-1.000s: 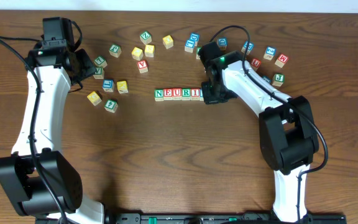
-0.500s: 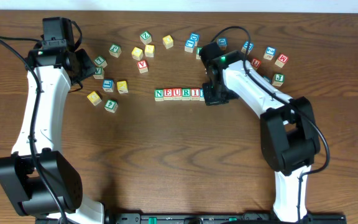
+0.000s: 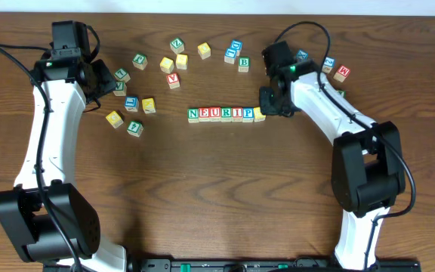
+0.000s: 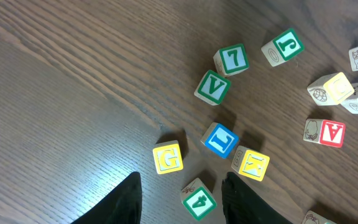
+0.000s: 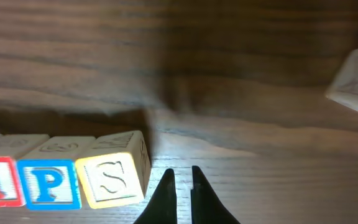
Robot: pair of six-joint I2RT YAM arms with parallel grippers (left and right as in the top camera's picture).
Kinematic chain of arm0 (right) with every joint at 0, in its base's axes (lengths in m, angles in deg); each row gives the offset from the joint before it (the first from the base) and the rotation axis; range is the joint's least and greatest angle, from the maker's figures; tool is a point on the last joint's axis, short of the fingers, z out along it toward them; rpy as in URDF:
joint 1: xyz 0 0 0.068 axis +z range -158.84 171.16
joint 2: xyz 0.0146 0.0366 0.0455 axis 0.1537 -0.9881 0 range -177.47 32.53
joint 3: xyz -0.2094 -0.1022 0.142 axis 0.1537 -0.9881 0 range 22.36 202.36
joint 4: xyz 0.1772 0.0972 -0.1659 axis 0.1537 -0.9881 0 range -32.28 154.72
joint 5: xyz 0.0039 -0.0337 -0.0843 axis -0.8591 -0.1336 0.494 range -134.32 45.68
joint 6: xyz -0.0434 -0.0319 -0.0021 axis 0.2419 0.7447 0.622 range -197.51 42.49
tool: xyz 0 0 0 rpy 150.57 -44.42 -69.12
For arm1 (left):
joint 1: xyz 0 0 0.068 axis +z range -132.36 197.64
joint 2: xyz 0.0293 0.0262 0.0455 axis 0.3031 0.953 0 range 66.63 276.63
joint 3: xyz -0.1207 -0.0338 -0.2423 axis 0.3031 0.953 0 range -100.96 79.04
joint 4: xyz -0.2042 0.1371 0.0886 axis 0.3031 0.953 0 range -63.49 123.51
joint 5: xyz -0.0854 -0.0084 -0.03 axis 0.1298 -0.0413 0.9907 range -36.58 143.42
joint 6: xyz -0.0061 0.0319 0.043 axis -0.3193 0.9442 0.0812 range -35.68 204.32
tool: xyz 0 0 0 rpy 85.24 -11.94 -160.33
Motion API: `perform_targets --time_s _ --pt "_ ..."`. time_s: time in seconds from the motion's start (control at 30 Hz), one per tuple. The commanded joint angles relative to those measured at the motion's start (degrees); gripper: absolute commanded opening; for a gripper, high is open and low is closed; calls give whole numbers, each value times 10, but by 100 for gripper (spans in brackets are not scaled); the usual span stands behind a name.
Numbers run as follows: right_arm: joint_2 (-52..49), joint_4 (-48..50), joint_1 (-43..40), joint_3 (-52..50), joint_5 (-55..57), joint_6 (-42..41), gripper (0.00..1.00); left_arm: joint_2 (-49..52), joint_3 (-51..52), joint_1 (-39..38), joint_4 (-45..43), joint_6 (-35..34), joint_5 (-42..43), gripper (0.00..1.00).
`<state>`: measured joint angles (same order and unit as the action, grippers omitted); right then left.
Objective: Spell out NEURIPS
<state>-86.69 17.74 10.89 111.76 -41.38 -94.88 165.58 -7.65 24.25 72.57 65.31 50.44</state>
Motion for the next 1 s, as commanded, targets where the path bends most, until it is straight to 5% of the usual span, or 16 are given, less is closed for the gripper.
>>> perform_targets --time_s 0.0,0.97 --pt "9 18 1 -29 -16 5 5 1 7 2 -1 12 -7 42" --pt "10 21 3 -23 -65 83 4 1 7 2 0 12 -7 42"
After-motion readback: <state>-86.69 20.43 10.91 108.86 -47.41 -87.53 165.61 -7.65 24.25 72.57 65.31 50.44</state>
